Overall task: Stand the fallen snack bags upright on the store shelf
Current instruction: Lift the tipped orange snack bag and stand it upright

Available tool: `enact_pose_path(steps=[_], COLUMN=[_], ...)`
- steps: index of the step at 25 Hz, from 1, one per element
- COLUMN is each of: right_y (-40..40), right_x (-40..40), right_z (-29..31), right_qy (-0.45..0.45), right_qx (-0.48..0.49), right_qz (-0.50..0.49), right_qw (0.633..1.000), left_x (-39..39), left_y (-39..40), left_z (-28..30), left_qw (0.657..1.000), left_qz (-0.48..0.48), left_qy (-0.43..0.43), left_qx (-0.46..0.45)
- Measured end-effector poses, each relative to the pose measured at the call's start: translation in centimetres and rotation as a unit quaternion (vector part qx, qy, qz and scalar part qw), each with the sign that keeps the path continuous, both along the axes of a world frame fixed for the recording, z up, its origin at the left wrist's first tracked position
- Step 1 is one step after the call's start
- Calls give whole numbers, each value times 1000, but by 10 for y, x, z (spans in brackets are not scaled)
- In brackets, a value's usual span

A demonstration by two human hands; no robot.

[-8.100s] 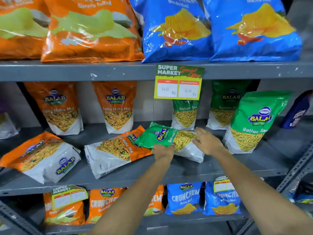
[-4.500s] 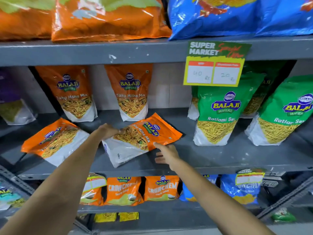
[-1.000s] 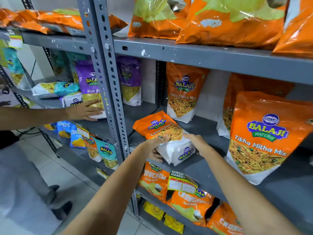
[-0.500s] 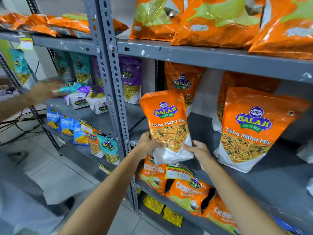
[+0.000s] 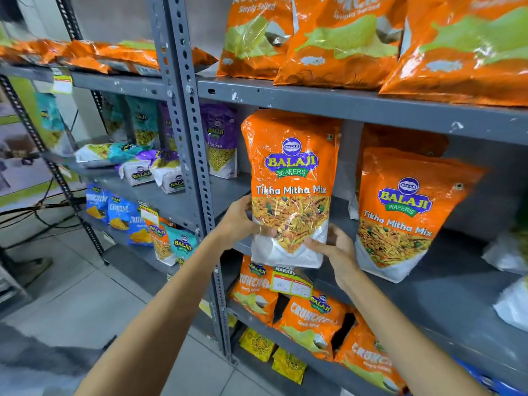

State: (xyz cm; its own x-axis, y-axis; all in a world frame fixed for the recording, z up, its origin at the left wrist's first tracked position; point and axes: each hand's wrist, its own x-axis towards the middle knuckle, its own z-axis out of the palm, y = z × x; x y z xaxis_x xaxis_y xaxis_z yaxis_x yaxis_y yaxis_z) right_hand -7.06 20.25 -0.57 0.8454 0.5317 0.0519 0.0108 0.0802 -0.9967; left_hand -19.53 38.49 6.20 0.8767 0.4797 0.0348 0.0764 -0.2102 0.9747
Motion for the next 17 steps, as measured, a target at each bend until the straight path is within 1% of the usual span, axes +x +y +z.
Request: enact_pose_path(steps=[5, 8, 12, 15, 17], right_y=[3, 11, 29, 47, 60], right_x=[4, 8, 16, 29, 42], right_z=[-10, -19, -35, -40, -41], right_qy=[7, 20, 21, 3, -1], right_qx=[-4, -25, -54, -65, -67], right_qz=[-11, 2, -13, -33, -53], right_qw=[1000, 999, 998, 997, 996], left_x=[11, 23, 47, 73, 92], left_y=[7, 14, 28, 46, 56], left_z=[-9, -24, -51, -63, -65], left_qw=[1000, 999, 997, 997, 997], left_qz=[4, 22, 41, 49, 52], left_qy=[18, 40, 65, 66, 52], left_qx=[15, 3, -11, -4, 1])
